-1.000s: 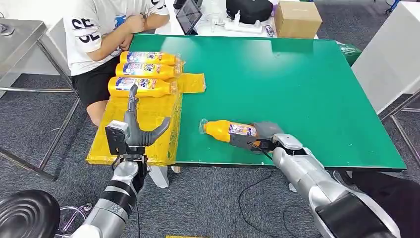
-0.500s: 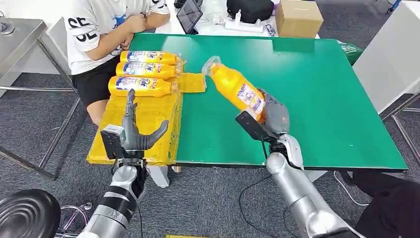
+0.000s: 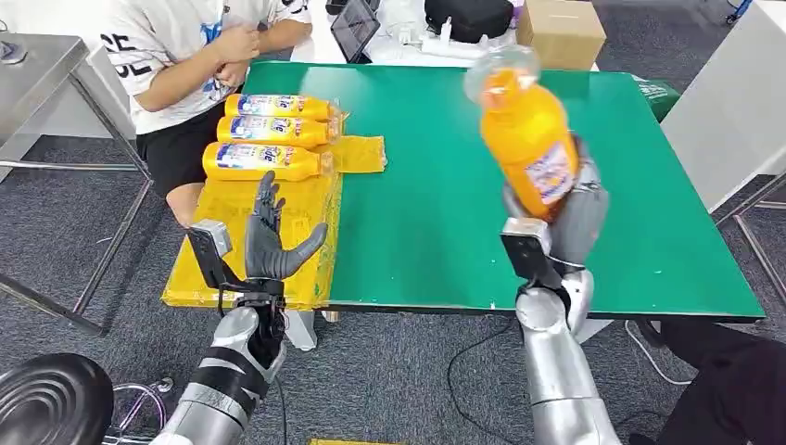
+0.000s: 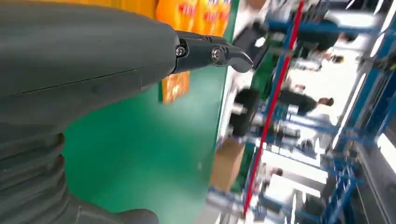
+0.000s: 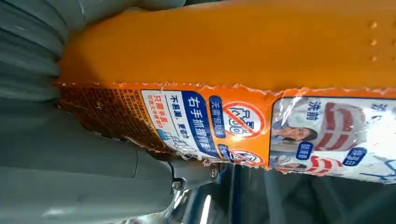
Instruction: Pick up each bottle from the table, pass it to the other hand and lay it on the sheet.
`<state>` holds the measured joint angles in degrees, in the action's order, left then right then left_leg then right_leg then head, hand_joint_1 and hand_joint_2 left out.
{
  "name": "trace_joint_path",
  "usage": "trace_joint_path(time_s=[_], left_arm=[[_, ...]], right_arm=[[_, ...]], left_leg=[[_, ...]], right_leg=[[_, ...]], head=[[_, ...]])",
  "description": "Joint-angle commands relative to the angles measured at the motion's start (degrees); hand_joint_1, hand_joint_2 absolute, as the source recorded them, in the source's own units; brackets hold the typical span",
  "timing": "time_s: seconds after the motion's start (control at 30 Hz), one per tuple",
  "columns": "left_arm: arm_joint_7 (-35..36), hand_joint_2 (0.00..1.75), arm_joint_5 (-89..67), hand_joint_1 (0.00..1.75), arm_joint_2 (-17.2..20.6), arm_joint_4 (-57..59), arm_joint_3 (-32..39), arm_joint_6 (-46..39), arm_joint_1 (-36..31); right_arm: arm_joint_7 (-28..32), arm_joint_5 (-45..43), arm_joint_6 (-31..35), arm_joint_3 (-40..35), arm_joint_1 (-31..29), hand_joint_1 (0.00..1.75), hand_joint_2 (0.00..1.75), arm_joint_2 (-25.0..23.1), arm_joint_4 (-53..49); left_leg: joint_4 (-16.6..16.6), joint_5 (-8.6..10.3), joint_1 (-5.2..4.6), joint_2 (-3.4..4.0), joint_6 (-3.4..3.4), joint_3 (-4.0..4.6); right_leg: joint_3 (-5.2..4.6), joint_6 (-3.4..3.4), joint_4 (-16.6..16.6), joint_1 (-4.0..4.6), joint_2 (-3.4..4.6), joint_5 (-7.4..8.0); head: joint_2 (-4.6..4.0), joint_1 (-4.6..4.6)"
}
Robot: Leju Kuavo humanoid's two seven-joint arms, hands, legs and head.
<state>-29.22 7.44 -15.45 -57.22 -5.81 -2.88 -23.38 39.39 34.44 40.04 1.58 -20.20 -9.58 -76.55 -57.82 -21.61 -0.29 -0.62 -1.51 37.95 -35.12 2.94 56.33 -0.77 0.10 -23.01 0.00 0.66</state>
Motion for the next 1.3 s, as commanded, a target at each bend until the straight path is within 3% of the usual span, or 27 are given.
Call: trace_joint_path(time_s=[0.03, 0.2, 0.33, 0.47, 0.7, 1.0, 1.3], left_arm=[[3.5, 1.75, 5.7, 0.00, 1.7, 1.8, -7.3, 12.5, -2.3], [4.0, 1.75, 7.1, 0.00, 2.1, 1.5, -11.5, 17.1, -1.5], [3.5, 1.75, 8.2, 0.00, 2.1, 2.3, -12.3, 18.3, -1.5], [3.5, 1.75, 8.7, 0.00, 2.1, 2.1, -12.4, 18.8, -1.5], [3.2, 1.75, 9.9, 0.00, 2.6, 0.6, -14.0, 21.1, 0.0], [2.7, 1.75, 8.9, 0.00, 2.8, 2.8, -17.2, 23.7, -0.3], [2.7, 1.75, 8.9, 0.00, 2.8, 2.7, -17.3, 23.7, -0.2]], right_arm=[[0.6, -6.1, -2.1, -3.9, 4.0, 1.75, 1.75, -0.5, 6.3], [0.6, -9.8, -0.2, -15.7, 5.8, 1.75, 1.75, -0.5, 12.9], [0.6, -10.3, -0.6, -20.0, 5.6, 1.75, 1.75, -1.3, 16.7], [0.6, -10.4, -0.6, -20.8, 5.4, 1.75, 1.75, -1.3, 17.5], [0.6, -11.6, -6.1, -22.4, 4.2, 1.75, 1.75, -3.5, 26.0], [-0.2, -11.3, -9.8, -23.1, -0.5, 1.75, 1.75, -6.4, 35.1], [-0.3, -11.5, -10.0, -23.0, -0.7, 1.75, 1.75, -6.4, 35.6]], left_leg=[[0.0, -0.15, 0.13, 0.03, 0.11, -0.43], [0.0, -0.23, 0.15, 0.34, 0.17, -0.52], [0.1, -0.21, 0.09, 0.31, 0.15, -0.40], [0.0, -0.17, 0.06, 0.21, 0.11, -0.32], [0.0, -0.18, 0.09, 0.28, 0.11, -0.31], [0.0, -0.22, 0.09, 0.34, 0.15, -0.36], [0.0, -0.07, 0.03, 0.11, 0.06, -0.07]], right_leg=[[0.51, -0.11, -0.1, 0.14, -0.04, -0.09], [0.54, -0.17, -0.2, 0.17, 0.20, -0.07], [0.38, -0.16, -0.1, 0.12, 0.22, -0.06], [0.31, -0.10, -0.1, 0.09, 0.13, -0.07], [0.30, -0.11, -0.1, 0.10, 0.21, -0.05], [0.34, -0.15, 0.0, 0.12, 0.23, -0.08], [0.07, -0.06, 0.0, 0.04, 0.06, -0.02]], head=[[0.00, 0.02], [0.00, 0.00], [0.00, 0.00], [0.00, 0.00], [0.00, 0.02], [0.00, 0.02], [0.00, 0.00]])
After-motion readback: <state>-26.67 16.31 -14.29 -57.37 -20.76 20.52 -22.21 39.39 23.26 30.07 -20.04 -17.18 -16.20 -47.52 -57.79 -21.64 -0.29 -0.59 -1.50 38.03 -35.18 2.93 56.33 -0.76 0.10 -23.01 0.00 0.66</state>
